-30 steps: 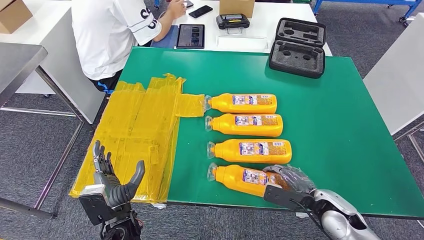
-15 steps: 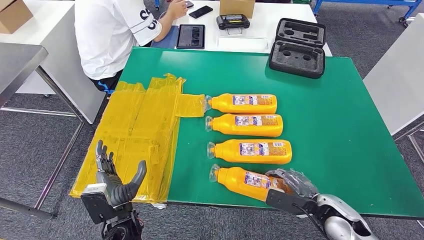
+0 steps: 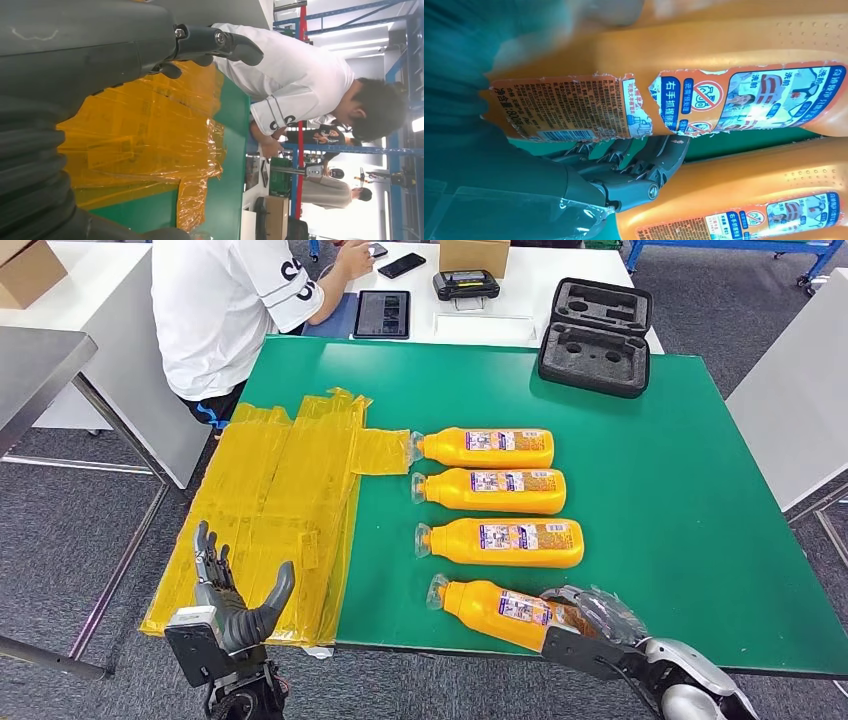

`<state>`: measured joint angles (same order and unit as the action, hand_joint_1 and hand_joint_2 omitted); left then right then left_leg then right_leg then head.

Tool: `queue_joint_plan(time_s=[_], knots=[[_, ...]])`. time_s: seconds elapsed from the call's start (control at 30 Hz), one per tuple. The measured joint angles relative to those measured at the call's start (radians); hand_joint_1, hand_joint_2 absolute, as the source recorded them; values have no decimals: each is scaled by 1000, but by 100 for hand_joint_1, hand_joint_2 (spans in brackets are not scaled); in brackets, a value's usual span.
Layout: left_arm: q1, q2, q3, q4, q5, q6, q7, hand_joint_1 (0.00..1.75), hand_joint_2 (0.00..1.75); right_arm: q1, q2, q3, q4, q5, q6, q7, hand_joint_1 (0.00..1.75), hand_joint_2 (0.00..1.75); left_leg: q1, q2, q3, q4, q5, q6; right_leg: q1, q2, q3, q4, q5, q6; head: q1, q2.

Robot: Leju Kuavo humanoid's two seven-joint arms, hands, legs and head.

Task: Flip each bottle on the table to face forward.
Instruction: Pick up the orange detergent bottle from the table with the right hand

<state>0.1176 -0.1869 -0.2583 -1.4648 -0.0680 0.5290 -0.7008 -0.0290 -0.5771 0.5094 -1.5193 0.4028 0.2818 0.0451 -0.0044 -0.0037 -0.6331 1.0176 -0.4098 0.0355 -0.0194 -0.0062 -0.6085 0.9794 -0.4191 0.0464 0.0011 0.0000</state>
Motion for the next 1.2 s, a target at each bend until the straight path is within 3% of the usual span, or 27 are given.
queue_joint_plan(time_s=[0.27,0.5,0.73,1.2], knots=[[-4,0,0,1,5,-7,0,0,175,20,23,-22,0,11,-63,-51,175,175,0,0,0,0,0,0,0,0,0,0,0,0,0,0],[-1,0,0,0,4,4,0,0,175,26,105,-45,3,46,-127,-111,175,175,0,0,-1,0,0,0,0,1,-1,1,0,0,0,0],[1,0,1,-3,-4,6,0,0,175,-19,167,-57,32,45,-131,-138,175,175,0,0,-2,0,0,0,0,1,-1,1,0,0,0,0],[7,0,8,-9,0,3,0,0,175,-42,206,-62,67,34,-139,-157,175,175,-1,0,-2,0,0,0,-1,0,-1,1,0,0,0,0]])
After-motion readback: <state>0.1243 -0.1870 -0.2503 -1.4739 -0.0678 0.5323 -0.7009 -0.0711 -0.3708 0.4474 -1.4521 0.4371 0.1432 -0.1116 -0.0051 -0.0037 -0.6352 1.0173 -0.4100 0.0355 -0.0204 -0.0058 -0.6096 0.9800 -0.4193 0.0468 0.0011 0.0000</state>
